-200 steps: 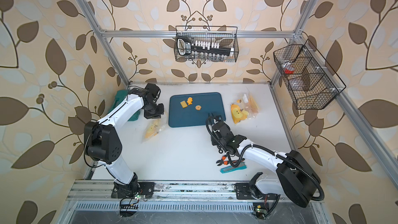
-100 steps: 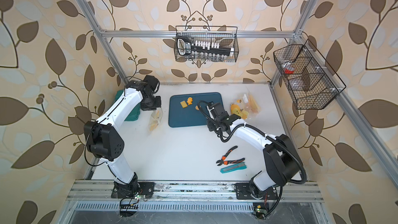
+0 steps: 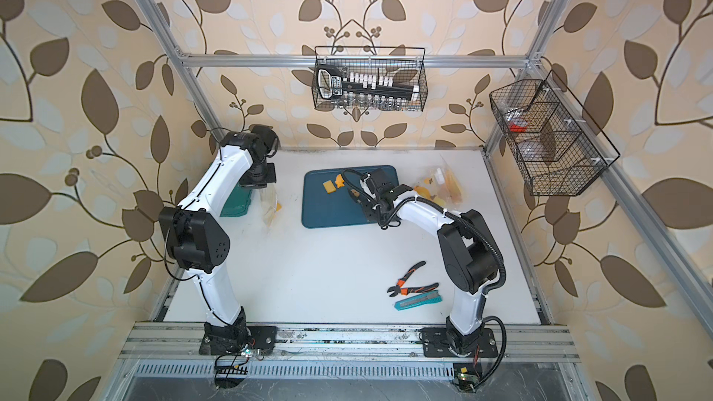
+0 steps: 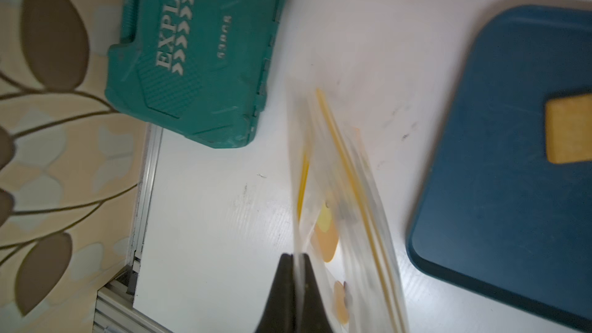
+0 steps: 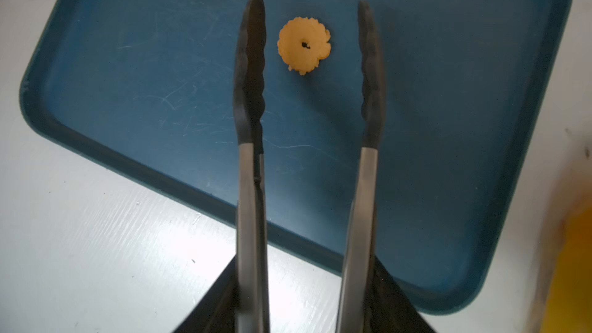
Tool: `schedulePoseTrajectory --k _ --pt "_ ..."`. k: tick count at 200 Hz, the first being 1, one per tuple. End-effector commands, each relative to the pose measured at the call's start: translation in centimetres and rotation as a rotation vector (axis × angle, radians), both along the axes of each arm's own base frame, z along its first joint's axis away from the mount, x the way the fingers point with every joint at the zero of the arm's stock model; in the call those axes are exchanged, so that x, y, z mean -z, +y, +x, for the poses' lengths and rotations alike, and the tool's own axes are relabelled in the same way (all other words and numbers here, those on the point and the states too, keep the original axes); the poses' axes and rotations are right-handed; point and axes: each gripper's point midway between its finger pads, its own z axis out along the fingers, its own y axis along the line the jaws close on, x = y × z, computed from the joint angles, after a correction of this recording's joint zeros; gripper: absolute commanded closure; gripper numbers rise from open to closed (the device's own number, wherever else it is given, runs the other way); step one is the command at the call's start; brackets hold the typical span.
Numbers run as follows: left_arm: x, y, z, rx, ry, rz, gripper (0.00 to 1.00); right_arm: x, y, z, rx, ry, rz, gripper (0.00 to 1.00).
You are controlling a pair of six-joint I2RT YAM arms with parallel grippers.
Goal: Put the cookies into a resealable bag to prevent moisture
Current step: Pick up the cookie from the tray.
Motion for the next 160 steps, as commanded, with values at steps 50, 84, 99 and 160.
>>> schedulePoseTrajectory --k 50,84,99,160 --pt "-0.8 -4.2 0.3 0.154 -0.023 -0.138 1.00 1.0 0.3 0.9 -0.019 0.023 -0.013 0.40" --pt "3.2 -9.4 0.9 0.231 0.071 -0.392 1.00 1.5 0.2 1.4 -0.020 0.033 -0.020 0.43" --pt "3.6 -9.8 1.0 0.233 0.074 -0.414 1.00 1.6 0.3 1.4 -0.024 0.035 -0.013 0.45" --pt "5.5 -11.1 1.2 0.247 0.096 -0.495 1.00 0.7 0.6 1.8 -0.034 0.000 0.014 0.60"
